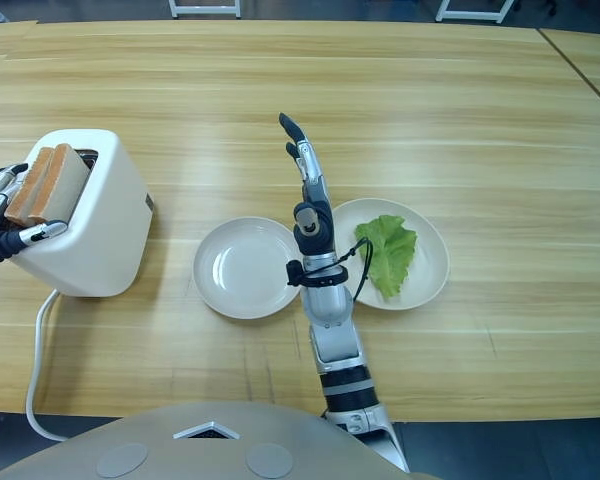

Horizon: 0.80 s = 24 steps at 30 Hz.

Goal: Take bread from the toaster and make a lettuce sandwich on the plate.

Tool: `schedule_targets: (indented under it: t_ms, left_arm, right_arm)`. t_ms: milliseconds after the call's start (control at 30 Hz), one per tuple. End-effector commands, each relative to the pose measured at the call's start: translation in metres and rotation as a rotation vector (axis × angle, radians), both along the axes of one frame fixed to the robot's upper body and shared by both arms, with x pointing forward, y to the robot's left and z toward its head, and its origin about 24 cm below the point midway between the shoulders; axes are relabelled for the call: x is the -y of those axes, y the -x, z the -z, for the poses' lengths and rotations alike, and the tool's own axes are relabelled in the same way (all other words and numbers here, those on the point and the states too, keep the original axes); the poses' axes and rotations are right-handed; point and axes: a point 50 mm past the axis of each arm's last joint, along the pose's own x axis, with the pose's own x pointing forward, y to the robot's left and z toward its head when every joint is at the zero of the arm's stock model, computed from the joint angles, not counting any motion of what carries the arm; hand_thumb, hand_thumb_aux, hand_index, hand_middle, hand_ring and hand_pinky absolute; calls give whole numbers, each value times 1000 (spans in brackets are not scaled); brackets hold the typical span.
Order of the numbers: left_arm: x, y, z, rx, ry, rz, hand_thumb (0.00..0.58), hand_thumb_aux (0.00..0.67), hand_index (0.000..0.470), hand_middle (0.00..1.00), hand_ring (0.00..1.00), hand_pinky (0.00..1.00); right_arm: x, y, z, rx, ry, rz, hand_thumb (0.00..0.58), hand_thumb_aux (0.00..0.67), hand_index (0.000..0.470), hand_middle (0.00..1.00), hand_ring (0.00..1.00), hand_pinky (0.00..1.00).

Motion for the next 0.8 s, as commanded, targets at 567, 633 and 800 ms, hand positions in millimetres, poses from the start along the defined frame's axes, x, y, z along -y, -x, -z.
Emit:
schedule_targets:
  t_ms: [567, 633, 800]
  left_arm:
    - [-25, 11, -25, -29, -178, -62, 0, 0, 0, 0, 0, 0]
    - [-24, 10, -26, -15, -168, -70, 0, 0, 0, 0, 0, 0]
    - [-20, 7, -27, 2, -152, -87, 0, 0, 0, 0, 0, 0]
  right_arm:
    - [2, -1, 2, -13, 1, 3, 0, 0, 0, 0, 0, 0]
    - [1, -1, 2, -13, 1, 1, 0, 0, 0, 0, 0, 0]
    - [1, -2, 1, -13, 2, 0, 0, 0, 0, 0, 0, 0]
